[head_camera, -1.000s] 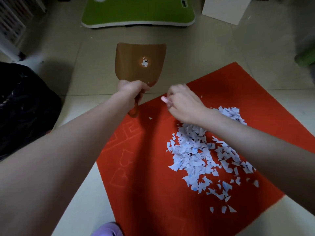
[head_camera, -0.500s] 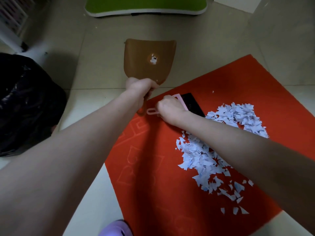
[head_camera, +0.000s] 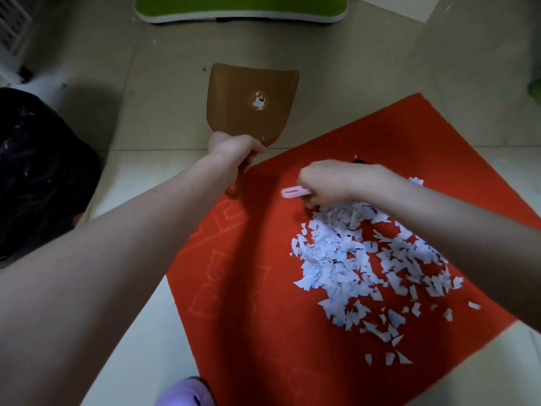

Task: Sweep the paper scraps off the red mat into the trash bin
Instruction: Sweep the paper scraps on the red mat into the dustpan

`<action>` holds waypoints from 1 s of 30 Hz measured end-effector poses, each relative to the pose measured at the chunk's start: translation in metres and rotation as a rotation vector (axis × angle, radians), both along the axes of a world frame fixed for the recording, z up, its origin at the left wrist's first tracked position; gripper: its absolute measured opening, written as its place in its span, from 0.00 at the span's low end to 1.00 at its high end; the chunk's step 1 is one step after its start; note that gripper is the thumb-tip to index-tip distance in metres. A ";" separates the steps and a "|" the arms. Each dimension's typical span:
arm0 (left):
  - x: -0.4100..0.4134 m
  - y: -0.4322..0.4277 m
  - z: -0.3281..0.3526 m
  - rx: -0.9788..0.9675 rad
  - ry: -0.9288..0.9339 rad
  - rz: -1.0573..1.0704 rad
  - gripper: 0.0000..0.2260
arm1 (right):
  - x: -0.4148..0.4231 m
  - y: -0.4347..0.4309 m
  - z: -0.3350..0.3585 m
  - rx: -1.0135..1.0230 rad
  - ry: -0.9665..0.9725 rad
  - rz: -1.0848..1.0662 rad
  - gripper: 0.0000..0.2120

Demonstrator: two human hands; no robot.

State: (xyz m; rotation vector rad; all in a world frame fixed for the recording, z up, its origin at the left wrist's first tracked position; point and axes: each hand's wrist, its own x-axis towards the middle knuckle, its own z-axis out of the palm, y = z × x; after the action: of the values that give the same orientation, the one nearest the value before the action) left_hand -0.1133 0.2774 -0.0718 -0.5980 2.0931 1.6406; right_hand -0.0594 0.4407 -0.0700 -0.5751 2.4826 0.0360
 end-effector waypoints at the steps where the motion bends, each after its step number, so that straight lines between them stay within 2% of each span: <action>1: 0.001 0.002 -0.001 0.002 0.001 -0.009 0.12 | 0.004 0.012 0.008 -0.016 -0.052 -0.016 0.12; 4: 0.005 0.011 -0.001 -0.014 -0.008 -0.034 0.12 | 0.015 0.038 0.024 -0.138 -0.148 -0.136 0.08; 10: 0.009 0.030 0.000 -0.027 -0.018 -0.065 0.11 | 0.025 0.072 0.048 -0.495 -0.141 -0.347 0.03; 12: 0.009 0.032 0.000 -0.029 -0.008 -0.069 0.11 | 0.025 0.079 0.056 -0.561 -0.131 -0.368 0.06; 18: 0.013 0.037 0.004 -0.034 0.013 -0.065 0.11 | 0.030 0.097 0.062 -0.633 -0.116 -0.396 0.07; 20: 0.014 0.039 0.005 -0.030 0.013 -0.063 0.12 | 0.028 0.102 0.061 -0.706 -0.003 -0.478 0.12; 22: 0.015 0.042 0.006 -0.033 0.014 -0.068 0.12 | 0.022 0.109 0.059 -0.775 0.208 -0.544 0.16; 25: 0.017 0.047 0.005 -0.026 0.007 -0.082 0.12 | 0.006 0.126 0.052 -0.590 0.485 -0.533 0.27; 27: 0.018 0.050 0.004 -0.027 -0.003 -0.086 0.12 | -0.003 0.137 0.044 -0.475 0.570 -0.653 0.37; 28: 0.018 0.052 0.004 -0.030 -0.004 -0.086 0.12 | -0.006 0.143 0.039 -0.466 0.598 -0.708 0.39; 30: 0.017 0.056 0.003 -0.029 0.002 -0.083 0.13 | -0.009 0.151 0.032 -0.509 0.650 -0.748 0.37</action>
State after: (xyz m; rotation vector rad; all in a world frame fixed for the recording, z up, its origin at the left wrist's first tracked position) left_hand -0.0961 0.3337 -0.0684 -0.5122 2.1173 1.5687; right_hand -0.0683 0.5916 -0.0378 0.2701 3.1968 -0.8337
